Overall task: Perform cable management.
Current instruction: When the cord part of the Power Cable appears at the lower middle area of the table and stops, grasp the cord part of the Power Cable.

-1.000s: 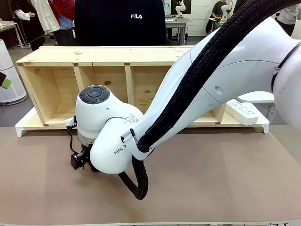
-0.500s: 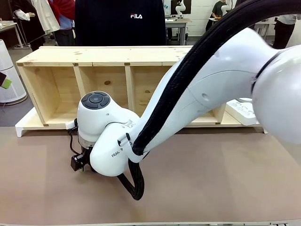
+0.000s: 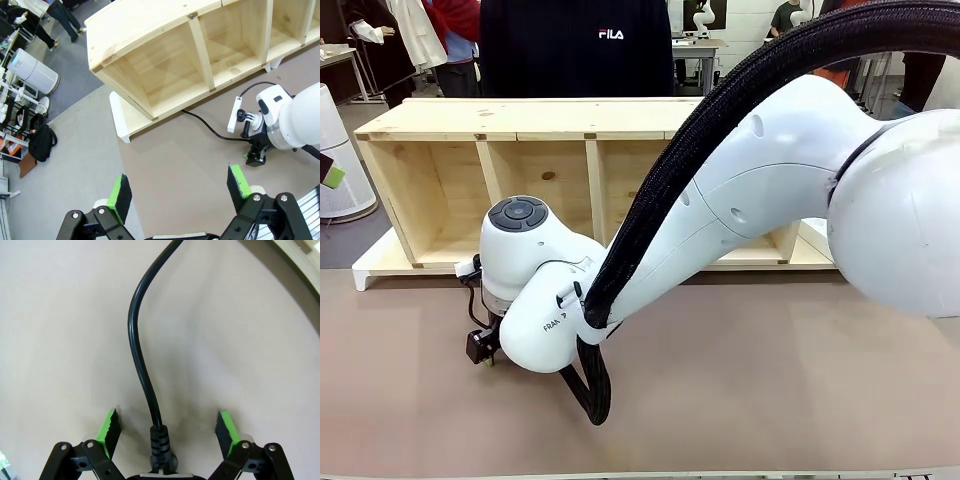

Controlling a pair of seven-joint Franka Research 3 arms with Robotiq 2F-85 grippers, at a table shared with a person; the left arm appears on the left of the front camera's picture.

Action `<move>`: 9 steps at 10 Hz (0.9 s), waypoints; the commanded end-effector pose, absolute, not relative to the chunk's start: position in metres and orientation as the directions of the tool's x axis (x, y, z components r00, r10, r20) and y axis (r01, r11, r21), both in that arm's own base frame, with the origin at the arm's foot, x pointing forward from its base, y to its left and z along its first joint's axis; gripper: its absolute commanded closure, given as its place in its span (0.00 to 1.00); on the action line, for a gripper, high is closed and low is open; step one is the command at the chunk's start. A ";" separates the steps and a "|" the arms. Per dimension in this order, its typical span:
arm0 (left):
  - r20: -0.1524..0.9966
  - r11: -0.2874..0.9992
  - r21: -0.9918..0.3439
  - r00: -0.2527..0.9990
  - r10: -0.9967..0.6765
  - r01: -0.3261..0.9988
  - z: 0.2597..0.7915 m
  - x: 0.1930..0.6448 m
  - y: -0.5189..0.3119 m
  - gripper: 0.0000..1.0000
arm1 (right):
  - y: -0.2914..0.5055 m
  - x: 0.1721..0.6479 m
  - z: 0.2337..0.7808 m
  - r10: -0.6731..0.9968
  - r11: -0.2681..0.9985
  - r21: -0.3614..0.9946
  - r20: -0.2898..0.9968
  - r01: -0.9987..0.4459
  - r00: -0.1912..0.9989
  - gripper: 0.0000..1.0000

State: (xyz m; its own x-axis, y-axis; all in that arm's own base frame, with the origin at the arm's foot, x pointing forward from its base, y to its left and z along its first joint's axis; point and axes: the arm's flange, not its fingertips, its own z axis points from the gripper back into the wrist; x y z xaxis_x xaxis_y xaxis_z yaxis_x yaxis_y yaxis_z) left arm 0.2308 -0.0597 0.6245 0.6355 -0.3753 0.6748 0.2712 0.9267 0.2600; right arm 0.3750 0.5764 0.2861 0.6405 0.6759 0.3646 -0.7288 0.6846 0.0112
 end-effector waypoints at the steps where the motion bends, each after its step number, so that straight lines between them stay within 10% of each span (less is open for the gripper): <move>1: 0.675 0.927 0.262 0.635 -0.374 0.268 0.625 0.231 -0.060 0.00 | 0.579 0.375 0.282 0.685 0.688 -0.021 0.350 -0.725 0.639 0.22; 3: 0.675 0.927 0.262 0.635 -0.374 0.268 0.625 0.231 -0.060 0.00 | 0.579 0.374 0.283 0.684 0.695 -0.037 0.341 -0.718 0.644 0.42; 4: 0.675 0.927 0.262 0.635 -0.374 0.268 0.625 0.231 -0.060 0.00 | 0.578 0.373 0.284 0.684 0.697 -0.041 0.339 -0.716 0.646 0.33; 5: 0.675 0.927 0.262 0.635 -0.374 0.268 0.625 0.231 -0.060 0.00 | 0.578 0.372 0.284 0.685 0.697 -0.043 0.336 -0.715 0.647 0.62; 6: 0.675 0.927 0.262 0.635 -0.374 0.268 0.625 0.231 -0.060 0.00 | 0.577 0.372 0.285 0.682 0.700 -0.044 0.335 -0.713 0.649 0.53; 7: 0.675 0.927 0.262 0.635 -0.374 0.268 0.625 0.231 -0.060 0.00 | 0.577 0.372 0.286 0.680 0.704 -0.048 0.332 -0.708 0.654 0.82; 8: 0.675 0.927 0.262 0.635 -0.374 0.268 0.625 0.231 -0.060 0.00 | 0.576 0.371 0.287 0.678 0.708 -0.051 0.329 -0.704 0.657 0.73; 9: 0.675 0.927 0.262 0.635 -0.374 0.268 0.625 0.231 -0.060 0.00 | 0.576 0.370 0.287 0.676 0.711 -0.052 0.326 -0.701 0.661 1.00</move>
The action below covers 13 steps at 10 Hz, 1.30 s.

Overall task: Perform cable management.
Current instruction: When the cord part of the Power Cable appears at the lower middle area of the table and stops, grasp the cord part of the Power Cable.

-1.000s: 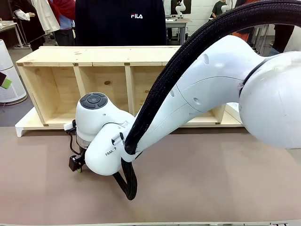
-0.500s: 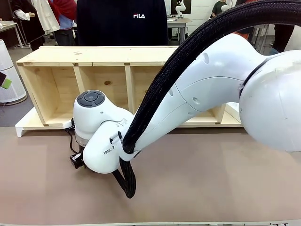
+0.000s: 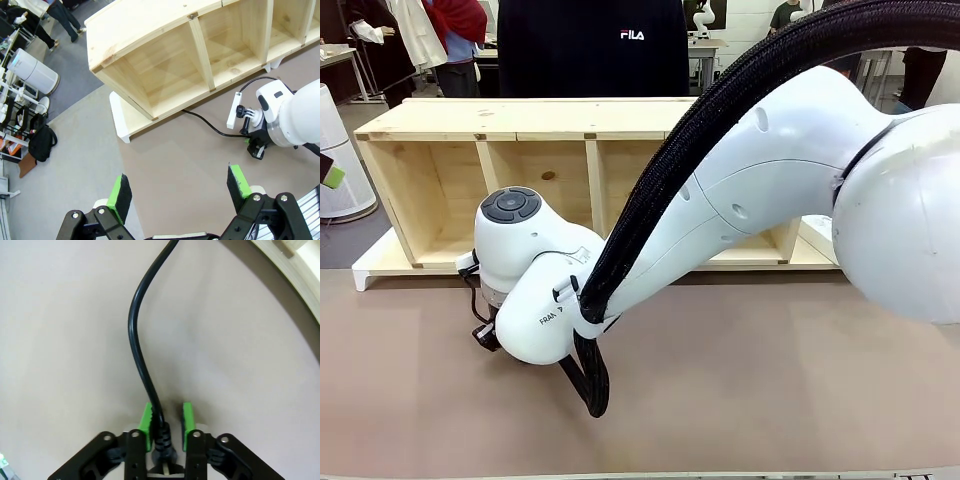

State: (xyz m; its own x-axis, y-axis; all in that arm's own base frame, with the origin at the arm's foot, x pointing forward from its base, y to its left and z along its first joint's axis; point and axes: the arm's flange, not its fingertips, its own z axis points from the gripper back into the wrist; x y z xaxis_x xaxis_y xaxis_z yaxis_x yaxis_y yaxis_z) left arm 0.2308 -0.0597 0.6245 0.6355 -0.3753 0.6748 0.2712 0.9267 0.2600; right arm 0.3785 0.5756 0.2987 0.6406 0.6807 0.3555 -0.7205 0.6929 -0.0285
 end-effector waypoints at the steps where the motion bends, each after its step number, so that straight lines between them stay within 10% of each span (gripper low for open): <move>1: 0.675 0.927 0.262 0.635 -0.374 0.268 0.625 0.231 -0.060 0.00 | 0.575 0.370 0.288 0.673 0.715 -0.055 0.325 -0.697 0.664 0.93; 13: 0.675 0.927 0.262 0.635 -0.374 0.268 0.625 0.231 -0.060 0.00 | 0.577 0.376 0.299 0.676 0.699 -0.029 0.354 -0.715 0.646 1.00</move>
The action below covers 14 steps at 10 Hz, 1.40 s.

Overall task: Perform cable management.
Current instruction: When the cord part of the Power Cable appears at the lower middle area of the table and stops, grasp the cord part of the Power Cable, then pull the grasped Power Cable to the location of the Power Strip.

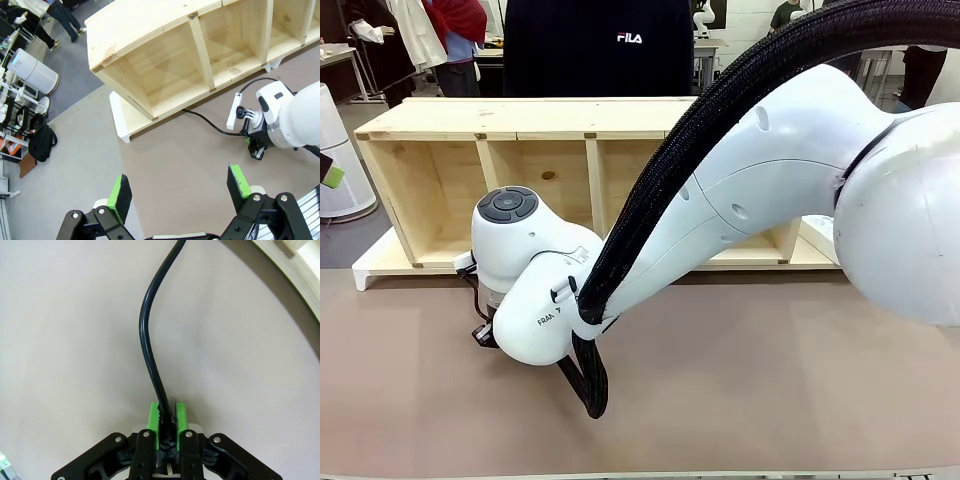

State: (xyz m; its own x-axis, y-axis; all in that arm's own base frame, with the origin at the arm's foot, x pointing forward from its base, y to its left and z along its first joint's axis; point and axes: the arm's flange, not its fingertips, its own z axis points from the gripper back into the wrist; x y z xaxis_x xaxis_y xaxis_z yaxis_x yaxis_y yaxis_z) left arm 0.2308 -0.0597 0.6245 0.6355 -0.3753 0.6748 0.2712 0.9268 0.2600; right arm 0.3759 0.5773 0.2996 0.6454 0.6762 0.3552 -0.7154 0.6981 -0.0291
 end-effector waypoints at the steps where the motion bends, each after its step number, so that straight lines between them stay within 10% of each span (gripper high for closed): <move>1: 0.675 0.927 0.262 0.635 -0.374 0.268 0.625 0.231 -0.060 0.00 | 0.577 0.376 0.299 0.676 0.699 -0.029 0.354 -0.715 0.646 1.00; 10: 0.675 0.927 0.262 0.635 -0.374 0.268 0.625 0.231 -0.060 0.00 | 0.577 0.376 0.299 0.676 0.699 -0.029 0.354 -0.715 0.646 1.00; 11: 0.675 0.927 0.262 0.635 -0.374 0.268 0.625 0.231 -0.060 0.00 | 0.577 0.376 0.300 0.676 0.698 -0.029 0.355 -0.715 0.645 0.84; 14: 0.675 0.927 0.262 0.635 -0.374 0.268 0.625 0.231 -0.060 0.00 | 0.575 0.354 0.318 0.654 0.736 -0.051 0.310 -0.675 0.690 0.84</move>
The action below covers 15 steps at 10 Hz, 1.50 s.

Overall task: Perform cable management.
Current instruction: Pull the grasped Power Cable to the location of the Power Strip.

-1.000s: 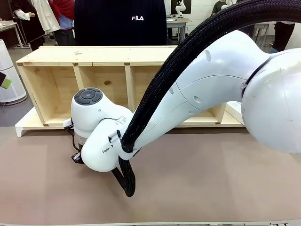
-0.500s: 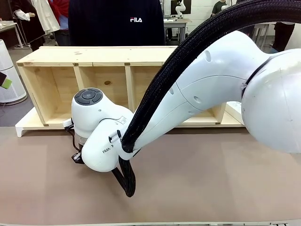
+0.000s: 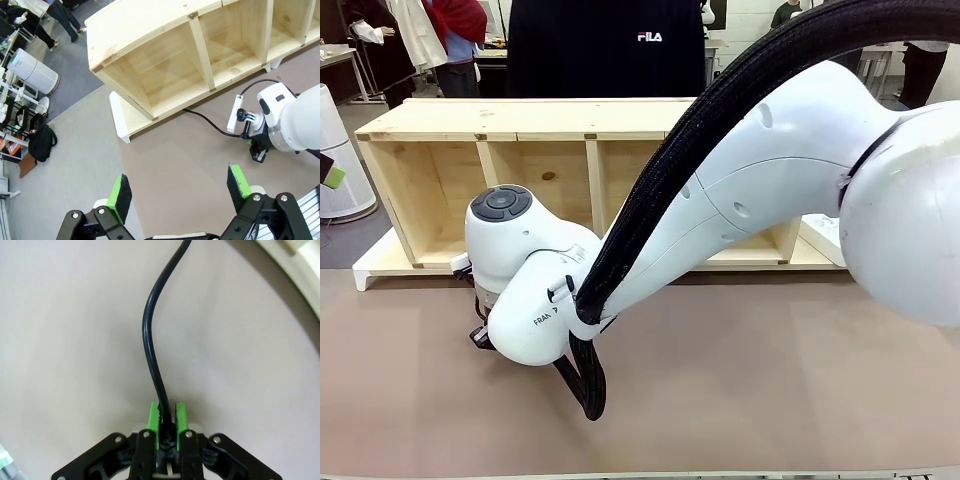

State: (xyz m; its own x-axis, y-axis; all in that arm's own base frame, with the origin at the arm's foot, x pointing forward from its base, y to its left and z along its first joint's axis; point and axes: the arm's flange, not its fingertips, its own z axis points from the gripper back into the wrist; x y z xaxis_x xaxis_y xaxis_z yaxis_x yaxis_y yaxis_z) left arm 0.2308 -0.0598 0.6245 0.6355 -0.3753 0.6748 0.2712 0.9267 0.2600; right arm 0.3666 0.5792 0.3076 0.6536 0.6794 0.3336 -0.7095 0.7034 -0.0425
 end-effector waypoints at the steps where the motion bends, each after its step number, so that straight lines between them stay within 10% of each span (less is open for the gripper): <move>1: 0.675 0.927 0.262 0.635 -0.374 0.268 0.625 0.231 -0.060 0.00 | 0.568 0.346 0.324 0.635 0.760 -0.063 0.285 -0.647 0.718 0.84; 9: 0.675 0.927 0.262 0.635 -0.374 0.268 0.625 0.231 -0.060 0.00 | 0.475 0.330 0.356 0.589 0.808 -0.120 0.130 -0.577 0.797 0.84; 15: 0.675 0.927 0.262 0.635 -0.374 0.268 0.625 0.231 -0.060 0.00 | 0.397 0.305 0.377 0.444 0.896 -0.127 0.249 -0.425 0.861 0.84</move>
